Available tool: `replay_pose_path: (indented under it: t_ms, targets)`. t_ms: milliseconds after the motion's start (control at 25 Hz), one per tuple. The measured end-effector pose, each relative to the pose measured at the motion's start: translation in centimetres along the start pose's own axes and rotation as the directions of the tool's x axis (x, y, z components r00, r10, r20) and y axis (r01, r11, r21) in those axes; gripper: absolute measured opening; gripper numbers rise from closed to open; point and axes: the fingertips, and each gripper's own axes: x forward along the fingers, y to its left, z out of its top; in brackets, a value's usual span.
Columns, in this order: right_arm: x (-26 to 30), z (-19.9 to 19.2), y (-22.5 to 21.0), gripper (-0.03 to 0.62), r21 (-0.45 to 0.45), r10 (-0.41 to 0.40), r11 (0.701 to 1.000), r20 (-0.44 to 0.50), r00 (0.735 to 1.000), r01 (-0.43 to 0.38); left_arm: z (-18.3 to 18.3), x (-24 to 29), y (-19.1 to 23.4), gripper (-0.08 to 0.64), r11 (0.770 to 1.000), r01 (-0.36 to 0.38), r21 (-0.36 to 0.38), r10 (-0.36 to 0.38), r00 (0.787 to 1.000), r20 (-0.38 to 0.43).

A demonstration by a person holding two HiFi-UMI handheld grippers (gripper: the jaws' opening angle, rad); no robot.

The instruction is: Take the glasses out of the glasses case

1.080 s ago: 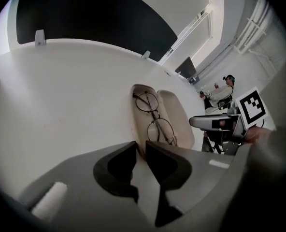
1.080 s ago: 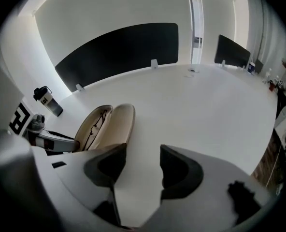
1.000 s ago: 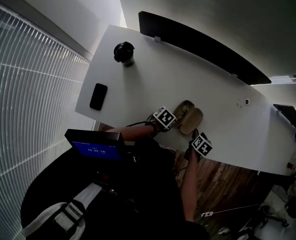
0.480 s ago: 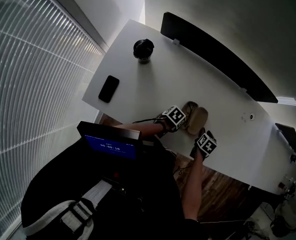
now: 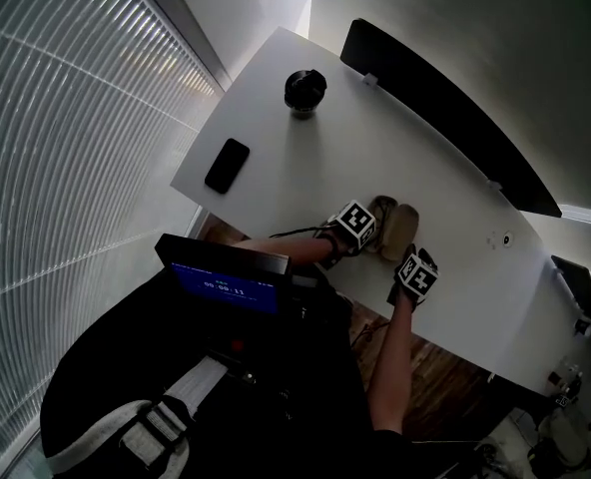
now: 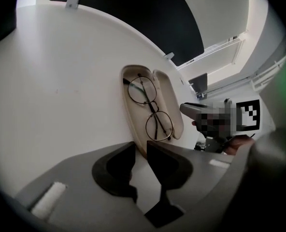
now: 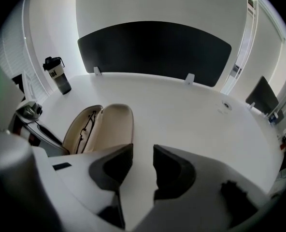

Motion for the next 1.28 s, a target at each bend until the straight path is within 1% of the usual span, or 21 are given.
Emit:
replay_pose_path:
  t_ms: [80,160,240,280,400,520,600,640,720,800,880,960,1080,1280]
  targets:
    - [-0.6,0.0,-0.1,0.138,0.041,0.017,0.999,0.016,1.000,-0.017,-0.1,0.1,0.1,0.084,0.998,0.028,-0.048,-0.027,1.000,0.012]
    - [-1.0,0.1,0.0,0.138,0.111,0.051,0.992,0.048,0.998,-0.056,0.0,0.2,0.6,0.078,0.995,0.051,-0.083,-0.049,0.998,0.030]
    - [-1.6,0.8,0.3,0.138,0.153,0.076,0.984,0.094,0.993,-0.090,0.2,-0.2,1.1,0.072,0.994,0.050,-0.092,-0.047,0.998,0.042]
    - [-2.2,1.5,0.4,0.138,0.153,0.082,0.983,0.126,0.989,-0.101,0.2,-0.5,1.1,0.064,0.995,0.045,-0.094,-0.041,0.998,0.045]
    - [-5.5,4.4,0.2,0.138,0.096,0.080,0.990,0.238,0.968,-0.105,0.0,-0.5,0.1,0.049,0.997,0.040,-0.068,-0.038,0.999,0.031]
    - [-9.1,7.6,1.4,0.138,-0.006,0.086,0.996,0.331,0.940,-0.089,-0.5,0.3,-0.9,0.052,0.998,0.058,-0.030,-0.058,0.998,0.009]
    - [-10.5,8.7,3.4,0.138,-0.057,0.125,0.992,0.351,0.928,-0.112,-0.7,0.5,-0.9,0.055,0.997,0.071,-0.029,-0.071,0.997,0.004]
    - [-10.8,8.6,4.4,0.138,-0.059,0.151,0.988,0.348,0.925,-0.140,-0.8,0.4,-0.9,0.055,0.997,0.074,-0.028,-0.074,0.997,0.002]
    - [-10.3,7.2,5.9,0.138,-0.021,0.199,0.979,0.315,0.928,-0.202,-1.1,0.4,-1.0,0.058,0.997,0.080,-0.017,-0.080,0.997,-0.004]
    - [-8.7,5.1,6.8,0.138,0.000,0.216,0.975,0.257,0.942,-0.224,-1.3,0.5,-1.4,0.061,0.995,0.097,-0.006,-0.097,0.995,-0.013]
    - [-6.8,3.1,7.9,0.138,-0.033,0.214,0.977,0.175,0.961,-0.212,-1.5,0.6,-1.7,0.064,0.993,0.121,-0.003,-0.121,0.992,-0.024]
    - [-5.0,1.2,9.1,0.138,-0.070,0.219,0.974,0.084,0.972,-0.214,-1.8,0.8,-1.9,0.067,0.991,0.131,0.003,-0.130,0.991,-0.031]
    - [-2.9,-0.9,10.1,0.140,-0.098,0.218,0.971,-0.031,0.976,-0.219,-2.1,1.0,-2.1,0.071,0.991,0.132,0.019,-0.131,0.990,-0.043]
    - [-1.0,-2.4,10.6,0.140,-0.116,0.211,0.967,-0.133,0.968,-0.226,-2.9,1.3,-2.6,0.074,0.992,0.120,0.025,-0.118,0.991,-0.070]
